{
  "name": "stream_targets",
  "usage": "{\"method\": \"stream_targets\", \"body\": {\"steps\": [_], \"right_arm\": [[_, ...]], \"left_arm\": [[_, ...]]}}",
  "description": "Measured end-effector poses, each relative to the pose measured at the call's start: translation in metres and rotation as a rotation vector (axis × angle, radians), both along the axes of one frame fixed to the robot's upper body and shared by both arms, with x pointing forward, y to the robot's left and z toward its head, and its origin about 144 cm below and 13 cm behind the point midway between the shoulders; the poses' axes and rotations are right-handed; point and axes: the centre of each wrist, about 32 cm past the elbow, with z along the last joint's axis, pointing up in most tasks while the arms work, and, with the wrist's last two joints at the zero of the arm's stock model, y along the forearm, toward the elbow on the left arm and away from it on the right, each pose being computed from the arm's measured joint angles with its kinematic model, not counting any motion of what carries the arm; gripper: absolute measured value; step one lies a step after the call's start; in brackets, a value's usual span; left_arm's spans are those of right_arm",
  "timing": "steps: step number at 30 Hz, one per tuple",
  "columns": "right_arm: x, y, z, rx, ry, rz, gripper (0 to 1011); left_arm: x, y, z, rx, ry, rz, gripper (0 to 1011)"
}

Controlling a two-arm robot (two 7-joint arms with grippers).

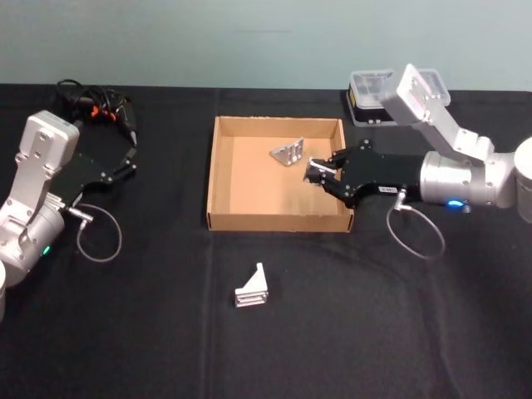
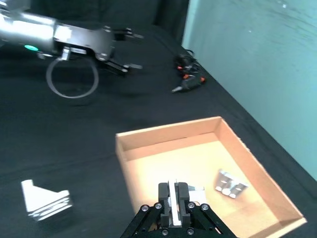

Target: Use one hand to pick up the angle iron from the table and place it into the box.

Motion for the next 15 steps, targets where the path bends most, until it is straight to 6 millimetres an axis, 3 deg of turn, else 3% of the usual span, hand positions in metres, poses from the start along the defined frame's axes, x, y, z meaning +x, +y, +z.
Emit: {"method": "stream_targets", "body": {"steps": [15], "right_arm": [[0.037, 0.017, -0.025, -0.053, 0.003, -0.075, 123]], "left_arm": [[0.000, 0.000, 0.000, 0.000, 0.000, 0.000, 1000]]}}
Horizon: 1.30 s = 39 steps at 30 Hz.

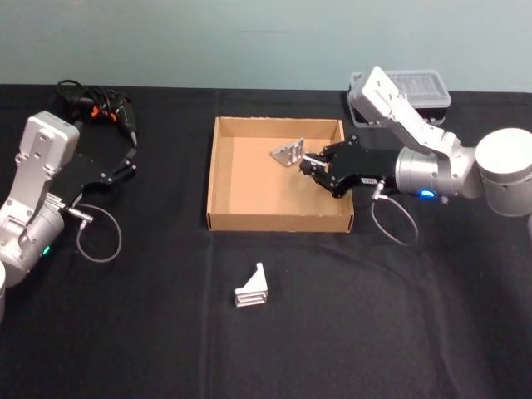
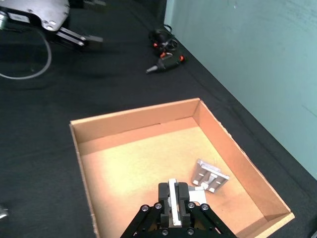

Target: Use one hand to pick up the angle iron from the table and place it into the box.

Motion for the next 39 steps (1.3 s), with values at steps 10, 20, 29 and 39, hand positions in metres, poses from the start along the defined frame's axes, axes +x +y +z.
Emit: {"method": "stream_targets", "body": {"steps": [10, 20, 29, 39], "right_arm": [[0.011, 0.004, -0.008, -0.012, 0.019, -0.022, 124], [0.012, 0.004, -0.009, -0.016, 0.023, -0.023, 123], [0.012, 0.003, -0.010, -0.014, 0.027, -0.028, 289], [0.011, 0.001, -0.009, -0.004, 0.028, -0.035, 616]], "left_arm": [[0.000, 0.000, 0.000, 0.000, 0.000, 0.000, 1000], [0.000, 0.000, 0.000, 0.000, 0.000, 0.000, 1000], [0.000, 0.000, 0.000, 0.000, 0.000, 0.000, 1000], [0.000, 0.000, 0.000, 0.000, 0.000, 0.000, 1000]]}}
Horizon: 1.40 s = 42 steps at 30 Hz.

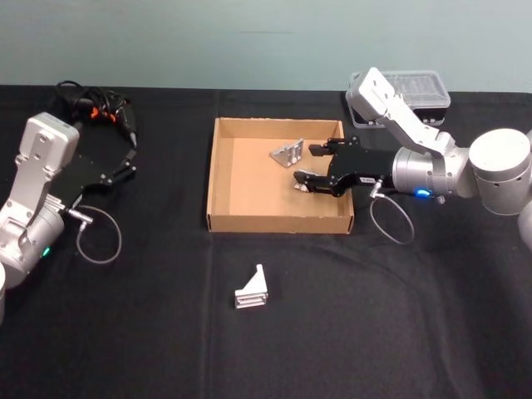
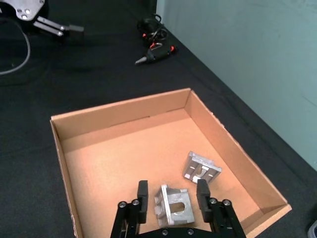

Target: Use one hand to pick up the angle iron from the table and place it into the box.

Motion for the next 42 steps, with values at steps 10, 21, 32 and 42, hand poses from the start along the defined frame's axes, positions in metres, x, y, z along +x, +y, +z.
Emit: {"method": "stream_targets", "body": {"steps": [10, 21, 32, 42], "right_arm": [[-0.015, -0.014, 0.014, 0.071, -0.031, -0.011, 898], [-0.045, -0.027, 0.035, 0.155, -0.070, 0.030, 1004], [-0.081, -0.028, 0.030, 0.172, 0.000, 0.145, 1004], [-0.087, -0.021, 0.020, 0.163, 0.051, 0.237, 1004]], "left_arm": [[0.000, 0.000, 0.000, 0.000, 0.000, 0.000, 1000], [0.000, 0.000, 0.000, 0.000, 0.000, 0.000, 1000], [0.000, 0.000, 0.000, 0.000, 0.000, 0.000, 1000], [0.000, 0.000, 0.000, 0.000, 0.000, 0.000, 1000]]}}
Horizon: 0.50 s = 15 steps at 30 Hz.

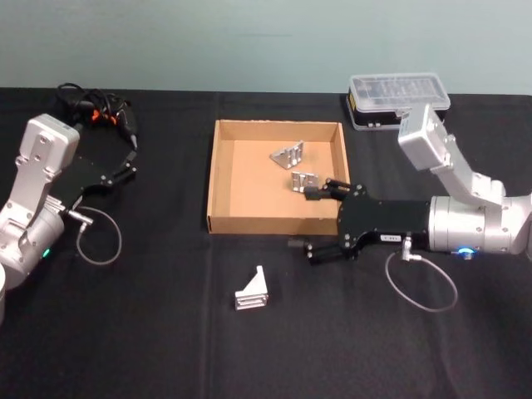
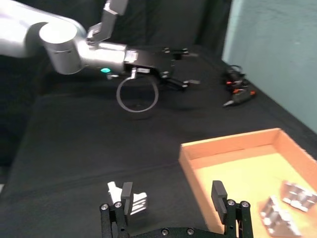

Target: Use one hand to pick up the angle iron from the table and place it into the box.

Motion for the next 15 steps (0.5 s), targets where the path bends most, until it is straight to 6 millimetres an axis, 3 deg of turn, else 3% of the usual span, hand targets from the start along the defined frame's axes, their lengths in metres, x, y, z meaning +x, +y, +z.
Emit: {"method": "stream_targets", "body": {"steps": [15], "right_arm": [[0.011, 0.012, -0.012, -0.079, 0.029, 0.145, 1004]], "left_arm": [[0.000, 0.000, 0.000, 0.000, 0.000, 0.000, 1000]]}}
